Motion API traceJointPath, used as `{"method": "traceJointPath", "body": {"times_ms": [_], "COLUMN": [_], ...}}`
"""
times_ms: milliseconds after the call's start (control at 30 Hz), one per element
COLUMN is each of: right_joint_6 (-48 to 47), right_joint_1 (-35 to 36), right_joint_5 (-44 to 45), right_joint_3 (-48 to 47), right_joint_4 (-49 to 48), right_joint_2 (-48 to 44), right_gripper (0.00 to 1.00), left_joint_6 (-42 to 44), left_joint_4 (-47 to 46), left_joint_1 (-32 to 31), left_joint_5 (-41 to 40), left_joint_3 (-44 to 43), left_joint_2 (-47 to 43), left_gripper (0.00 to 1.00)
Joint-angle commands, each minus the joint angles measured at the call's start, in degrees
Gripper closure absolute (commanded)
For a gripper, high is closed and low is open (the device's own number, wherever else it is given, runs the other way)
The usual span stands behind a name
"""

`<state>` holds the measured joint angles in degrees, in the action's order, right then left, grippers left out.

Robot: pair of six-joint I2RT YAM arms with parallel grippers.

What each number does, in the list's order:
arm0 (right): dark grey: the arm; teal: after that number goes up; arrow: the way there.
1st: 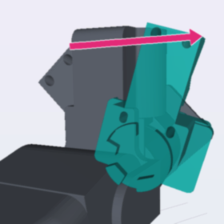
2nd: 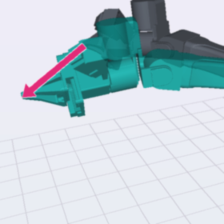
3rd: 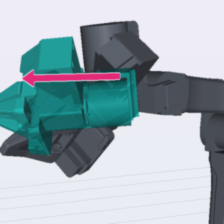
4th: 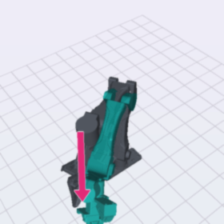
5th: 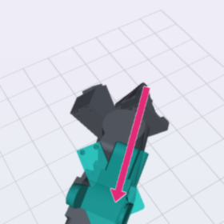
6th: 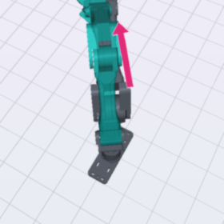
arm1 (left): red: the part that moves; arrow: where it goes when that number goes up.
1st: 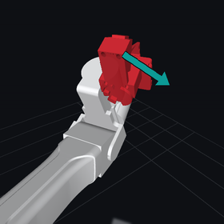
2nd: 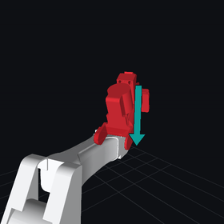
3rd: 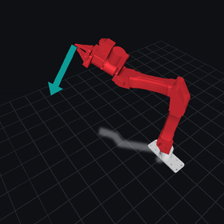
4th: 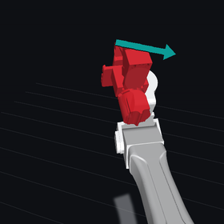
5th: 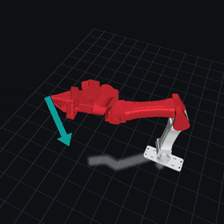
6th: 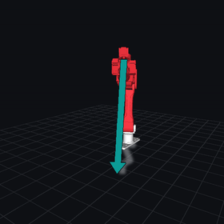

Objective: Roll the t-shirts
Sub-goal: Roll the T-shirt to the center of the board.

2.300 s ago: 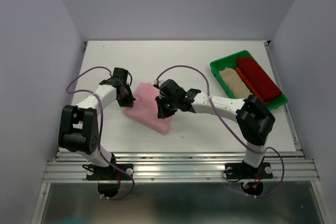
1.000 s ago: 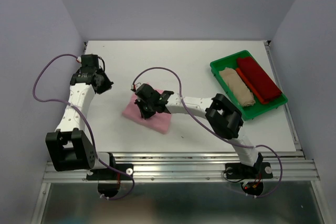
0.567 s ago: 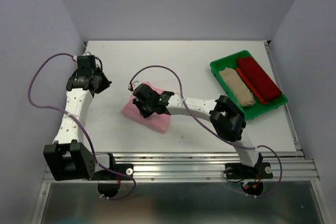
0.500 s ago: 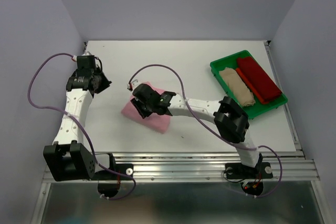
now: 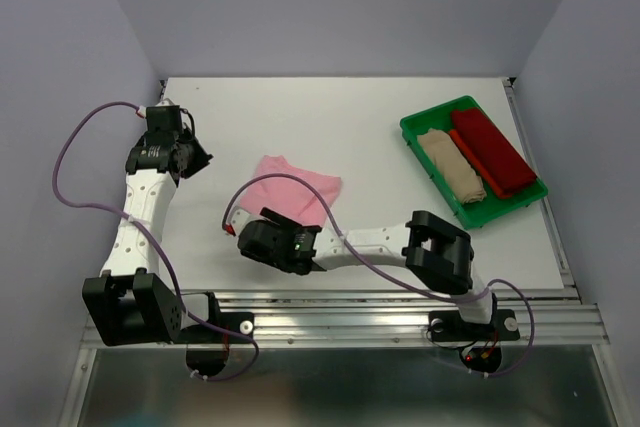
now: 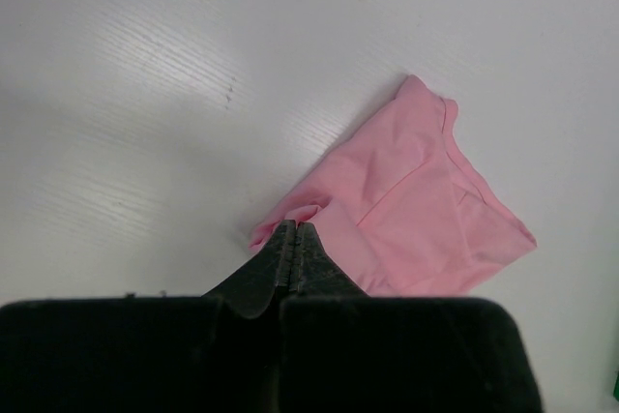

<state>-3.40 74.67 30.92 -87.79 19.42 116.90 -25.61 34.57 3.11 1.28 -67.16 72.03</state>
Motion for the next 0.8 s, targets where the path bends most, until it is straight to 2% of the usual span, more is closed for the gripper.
{"method": "traceJointPath", "body": {"times_ms": [0,367,433,467,600,667,767], "right_joint_6": [-5.74,-7.50,-7.68,-7.68,-6.89,-6.62,-5.40], "right_joint_1": [0.65,1.18,1.18,1.18,1.18,0.65,-0.14], "right_joint_5": [8.02,10.30,11.71,11.97,10.05,9.25,4.96], "right_joint_3": [1.74,8.15,9.82,10.18,10.27,9.92,10.01], "right_joint_4": [-5.27,-14.31,-16.52,-18.35,-18.72,-20.47,-20.04], "right_joint_2": [2.10,5.61,6.06,6.32,6.06,5.10,3.34], "right_gripper": [0.27,0.30,0.46,0.59,0.86,0.96,0.99], "left_joint_6": [0.03,0.12,0.12,0.12,0.20,0.29,0.56], "left_joint_4": [-0.38,-0.90,-0.90,-0.99,-0.82,-0.82,-0.64], "left_joint_1": [0.40,0.40,0.40,0.40,0.31,0.31,0.40], "left_joint_5": [-0.58,-0.31,-0.22,-0.14,0.04,0.13,0.13], "left_joint_3": [-0.26,0.62,0.71,0.80,0.80,0.80,0.80], "left_joint_2": [-1.54,-1.72,-1.63,-1.80,-1.98,-2.07,-2.24], "left_gripper": [1.00,1.00,1.00,1.00,1.00,1.00,1.00]}}
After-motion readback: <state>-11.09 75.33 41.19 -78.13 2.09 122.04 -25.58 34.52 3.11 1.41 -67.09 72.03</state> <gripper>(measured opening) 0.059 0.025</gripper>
